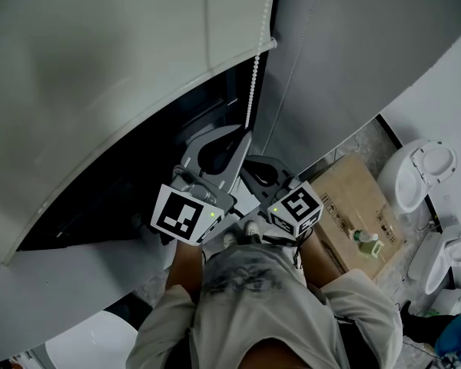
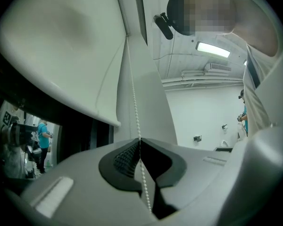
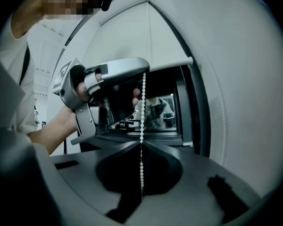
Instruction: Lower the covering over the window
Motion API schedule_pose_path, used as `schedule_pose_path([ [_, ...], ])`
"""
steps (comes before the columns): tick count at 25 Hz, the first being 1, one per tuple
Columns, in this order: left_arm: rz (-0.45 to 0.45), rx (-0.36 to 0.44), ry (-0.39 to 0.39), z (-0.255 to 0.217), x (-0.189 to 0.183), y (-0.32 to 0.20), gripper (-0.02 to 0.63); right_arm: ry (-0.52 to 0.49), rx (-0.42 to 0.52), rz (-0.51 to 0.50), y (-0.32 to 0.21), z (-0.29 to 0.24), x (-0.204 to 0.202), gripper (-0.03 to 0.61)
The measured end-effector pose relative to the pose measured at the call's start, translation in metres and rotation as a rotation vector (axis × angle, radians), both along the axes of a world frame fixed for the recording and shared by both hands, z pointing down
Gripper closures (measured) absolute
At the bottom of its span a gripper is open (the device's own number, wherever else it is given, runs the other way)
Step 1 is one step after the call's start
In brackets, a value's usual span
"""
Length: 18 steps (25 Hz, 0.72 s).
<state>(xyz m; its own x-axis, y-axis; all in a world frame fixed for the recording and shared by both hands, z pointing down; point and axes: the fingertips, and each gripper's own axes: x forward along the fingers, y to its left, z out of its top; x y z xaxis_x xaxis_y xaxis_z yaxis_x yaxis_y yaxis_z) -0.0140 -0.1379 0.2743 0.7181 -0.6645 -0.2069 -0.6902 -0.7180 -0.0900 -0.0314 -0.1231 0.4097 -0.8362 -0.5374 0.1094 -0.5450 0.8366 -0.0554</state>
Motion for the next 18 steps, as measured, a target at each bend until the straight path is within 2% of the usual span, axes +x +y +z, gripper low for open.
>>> schedule_pose_path([
  [3, -0.005, -0.023, 0.007, 0.003, -0.001, 0.000, 0.600, 0.012, 0.009, 0.002, 0.001, 0.000, 0.000, 0.560],
  [11, -0.018, 0.007, 0.012, 0.004, -0.007, 0.004, 0.600, -0.015, 0.069, 0.014, 0.005, -0.027, 0.010, 0.558],
  [15, -0.012, -0.073, -0.016, 0.031, -0.002, 0.004, 0.601, -0.049, 0.114, 0.027, 0.008, -0.051, 0.019, 0.546],
  [18, -0.012, -0.090, -0.014, 0.047, -0.003, 0.005, 0.601, -0.052, 0.143, 0.025, 0.011, -0.064, 0.023, 0.499],
])
